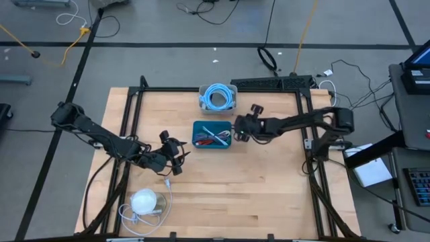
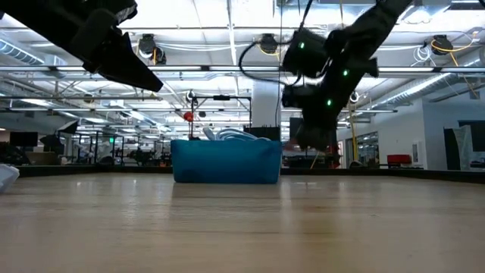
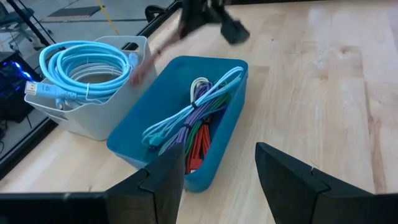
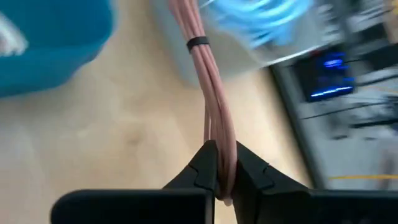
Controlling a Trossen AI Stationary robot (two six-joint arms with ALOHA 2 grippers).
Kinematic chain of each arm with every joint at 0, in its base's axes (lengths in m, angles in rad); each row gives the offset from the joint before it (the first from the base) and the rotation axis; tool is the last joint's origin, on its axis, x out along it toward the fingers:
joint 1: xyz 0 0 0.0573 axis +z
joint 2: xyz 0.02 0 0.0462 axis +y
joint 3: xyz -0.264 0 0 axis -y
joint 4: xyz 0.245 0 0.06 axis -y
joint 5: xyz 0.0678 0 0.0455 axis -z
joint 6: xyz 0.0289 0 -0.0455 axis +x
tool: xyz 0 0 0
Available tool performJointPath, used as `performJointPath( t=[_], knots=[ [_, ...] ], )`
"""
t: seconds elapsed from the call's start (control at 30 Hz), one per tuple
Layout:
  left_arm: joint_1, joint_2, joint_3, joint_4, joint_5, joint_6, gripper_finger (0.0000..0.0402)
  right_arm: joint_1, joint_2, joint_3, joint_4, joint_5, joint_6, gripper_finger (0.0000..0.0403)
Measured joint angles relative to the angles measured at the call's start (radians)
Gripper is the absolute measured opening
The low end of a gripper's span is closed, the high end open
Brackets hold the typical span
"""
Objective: Pick & Place USB Port
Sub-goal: Put the pink charger cable into the blue bin
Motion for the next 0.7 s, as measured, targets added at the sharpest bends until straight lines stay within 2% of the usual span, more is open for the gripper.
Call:
performJointPath(
  t=[0.1,0.17,0.27,0.37,0.6,0.7],
  knots=[
    [0.0,0.0,0.0,-0.006,0.0,-0.008,0.0198,0.028,-0.086,0.0,-0.038,0.097,0.01,0.0012],
    [0.0,0.0,0.0,-0.011,0.0,-0.013,0.0198,0.046,-0.151,0.001,-0.004,0.105,0.008,0.0012],
    [0.0,0.0,0.001,-0.016,0.0,-0.014,0.0198,0.08,-0.23,0.002,0.044,-0.014,-0.003,0.0012],
    [0.0,0.0,0.001,-0.023,-0.004,-0.015,0.0198,0.123,-0.251,0.002,0.104,-0.12,-0.009,0.0012],
    [0.002,0.0,0.001,-0.024,-0.008,-0.014,0.0198,0.183,-0.137,0.0,0.099,-0.137,0.014,0.0012],
    [0.002,0.0,0.001,-0.023,-0.009,-0.013,0.0198,0.19,-0.069,0.009,0.106,-0.196,0.037,0.0012]
  ],
)
